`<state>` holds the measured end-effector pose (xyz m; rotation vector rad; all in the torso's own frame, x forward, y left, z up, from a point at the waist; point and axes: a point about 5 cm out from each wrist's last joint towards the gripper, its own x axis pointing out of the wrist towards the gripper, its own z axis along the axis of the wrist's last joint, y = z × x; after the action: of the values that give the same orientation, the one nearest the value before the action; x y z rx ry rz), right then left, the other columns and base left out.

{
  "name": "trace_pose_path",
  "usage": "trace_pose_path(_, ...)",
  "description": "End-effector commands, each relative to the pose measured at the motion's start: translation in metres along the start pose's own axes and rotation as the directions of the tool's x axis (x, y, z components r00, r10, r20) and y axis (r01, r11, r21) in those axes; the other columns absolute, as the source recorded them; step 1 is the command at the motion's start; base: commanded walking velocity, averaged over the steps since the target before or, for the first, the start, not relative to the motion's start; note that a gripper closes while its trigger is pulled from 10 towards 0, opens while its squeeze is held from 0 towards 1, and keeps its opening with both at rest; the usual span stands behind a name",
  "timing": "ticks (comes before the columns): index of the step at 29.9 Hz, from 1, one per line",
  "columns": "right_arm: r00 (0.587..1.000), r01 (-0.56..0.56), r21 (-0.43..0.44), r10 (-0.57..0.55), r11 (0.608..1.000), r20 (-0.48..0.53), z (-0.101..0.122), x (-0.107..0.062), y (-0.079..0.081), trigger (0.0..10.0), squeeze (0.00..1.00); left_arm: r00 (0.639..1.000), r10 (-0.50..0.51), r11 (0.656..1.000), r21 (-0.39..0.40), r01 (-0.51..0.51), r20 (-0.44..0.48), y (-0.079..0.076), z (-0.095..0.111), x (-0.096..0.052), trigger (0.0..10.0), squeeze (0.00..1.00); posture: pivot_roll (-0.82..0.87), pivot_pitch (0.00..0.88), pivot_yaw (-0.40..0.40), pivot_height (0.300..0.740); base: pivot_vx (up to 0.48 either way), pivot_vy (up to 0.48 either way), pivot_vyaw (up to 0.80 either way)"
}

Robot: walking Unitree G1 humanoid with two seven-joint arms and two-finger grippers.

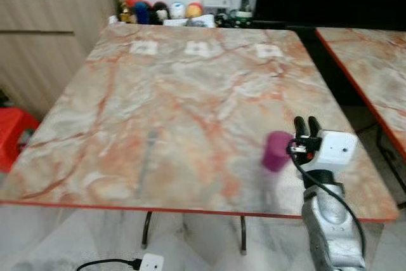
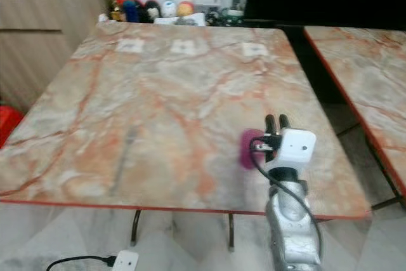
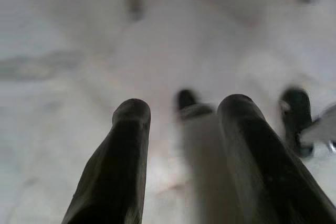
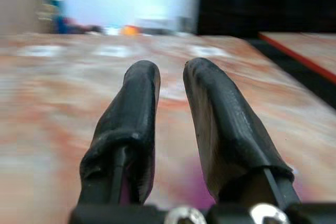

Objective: Setting the table

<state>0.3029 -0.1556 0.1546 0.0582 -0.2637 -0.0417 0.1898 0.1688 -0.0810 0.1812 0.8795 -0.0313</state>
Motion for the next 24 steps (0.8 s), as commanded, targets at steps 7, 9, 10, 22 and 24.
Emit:
trace_pose_path(7,1.0,0.027,0.015,-0.028,1.0,0.01,0.002,-0.001,-0.005,10.0,0.0,0.999,-0.02,1.0,-0.004,0.02,-0.042,-0.004,-0.01,-0.002,10.0,0.0,-0.03,0.129,-0.024,0.74,0.0,0.48,0.21)
trace_pose_path(9,1.0,0.028,0.015,-0.028,0.999,0.007,0.002,-0.001,-0.004,10.0,0.0,0.999,-0.019,1.0,-0.004,0.019,-0.043,-0.003,-0.011,-0.002,10.0,0.0,-0.03,0.129,-0.024,0.74,0.0,0.48,0.0)
trace_pose_path(10,0.999,0.032,0.017,-0.032,0.999,0.003,0.001,-0.001,-0.005,10.0,0.0,0.999,-0.019,1.0,-0.004,0.019,-0.043,-0.003,-0.012,-0.003,10.0,0.0,-0.03,0.129,-0.024,0.74,0.0,0.48,0.0)
trace_pose_path(22,0.994,0.086,0.037,-0.083,0.996,-0.068,-0.01,-0.001,-0.012,10.0,0.0,0.999,-0.019,1.0,0.005,0.02,-0.041,-0.003,-0.012,-0.003,10.0,0.0,-0.03,0.129,-0.026,0.74,0.0,0.326,0.0)
trace_pose_path(24,0.988,0.106,0.016,-0.104,0.994,-0.111,-0.017,0.0,-0.016,10.0,0.0,0.999,-0.02,1.0,0.004,0.02,-0.04,-0.003,-0.012,-0.003,10.0,0.0,-0.03,0.13,-0.027,0.74,0.0,0.0,0.0)
